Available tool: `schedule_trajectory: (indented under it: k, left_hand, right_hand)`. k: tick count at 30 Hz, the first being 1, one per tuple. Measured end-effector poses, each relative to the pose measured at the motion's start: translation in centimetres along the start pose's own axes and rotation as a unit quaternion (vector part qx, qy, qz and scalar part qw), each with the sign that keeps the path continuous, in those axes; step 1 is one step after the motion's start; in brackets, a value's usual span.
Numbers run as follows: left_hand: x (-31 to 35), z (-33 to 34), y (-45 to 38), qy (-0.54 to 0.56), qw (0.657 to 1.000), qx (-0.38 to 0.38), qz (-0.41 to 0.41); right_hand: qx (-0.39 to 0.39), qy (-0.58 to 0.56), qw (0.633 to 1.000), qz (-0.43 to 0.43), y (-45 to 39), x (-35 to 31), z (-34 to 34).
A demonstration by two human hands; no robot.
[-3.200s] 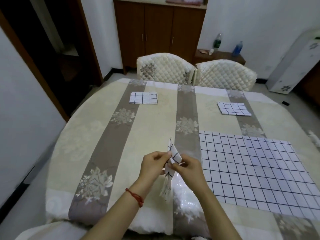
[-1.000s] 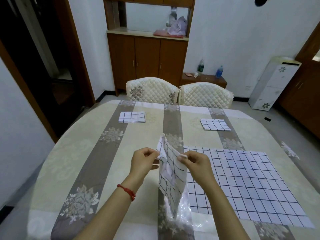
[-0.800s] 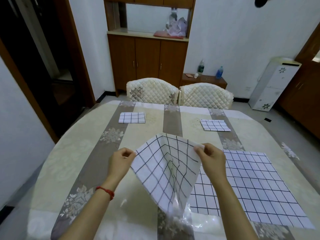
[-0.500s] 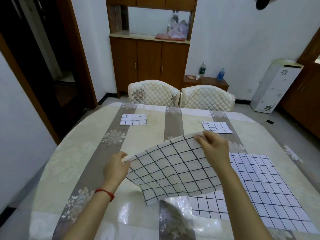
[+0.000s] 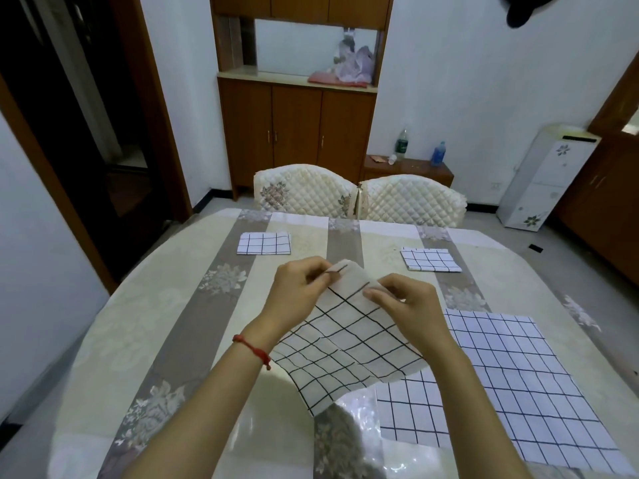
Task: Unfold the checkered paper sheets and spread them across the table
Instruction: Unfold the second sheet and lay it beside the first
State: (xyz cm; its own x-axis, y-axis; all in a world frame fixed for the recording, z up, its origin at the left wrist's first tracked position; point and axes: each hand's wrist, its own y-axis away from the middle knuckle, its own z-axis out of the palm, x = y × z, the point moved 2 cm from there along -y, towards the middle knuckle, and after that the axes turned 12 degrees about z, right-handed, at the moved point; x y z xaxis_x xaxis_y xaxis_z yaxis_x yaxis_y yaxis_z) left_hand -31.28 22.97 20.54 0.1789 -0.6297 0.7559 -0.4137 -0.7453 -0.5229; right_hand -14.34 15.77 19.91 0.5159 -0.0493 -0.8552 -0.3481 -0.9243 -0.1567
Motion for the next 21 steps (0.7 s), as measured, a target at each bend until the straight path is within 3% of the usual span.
schedule_trajectory:
  k: [8, 13, 16, 18, 21]
  left_hand:
    - [-2.2, -3.4, 0.2, 0.014, 0.99, 0.123, -0.065]
    - [-3.6, -4.3, 0.4, -0.012, 0.979, 0.184, -0.086]
    - [-3.9, -4.0, 0.9, -0.064, 0.965, 0.209, -0.146]
    - [-4.0, -3.3, 1.5, -0.096, 0.954, 0.213, -0.189]
    - [-3.2, -1.6, 2.5, -0.146, 0.952, 0.196, -0.185]
  right_hand:
    - [-0.021, -0.102, 0.983, 0.152, 1.5, 5.2, -1.7]
    - [-0.033, -0.134, 0.976, 0.167, 1.2, 4.8, -1.4]
    - [-0.022, -0.156, 0.974, 0.163, 0.7, 3.7, -0.7]
    - [-0.011, -0.161, 0.974, 0.159, 0.3, 2.9, 0.0]
    - [-0.007, -0.174, 0.972, 0.159, -0.2, 1.6, 1.0]
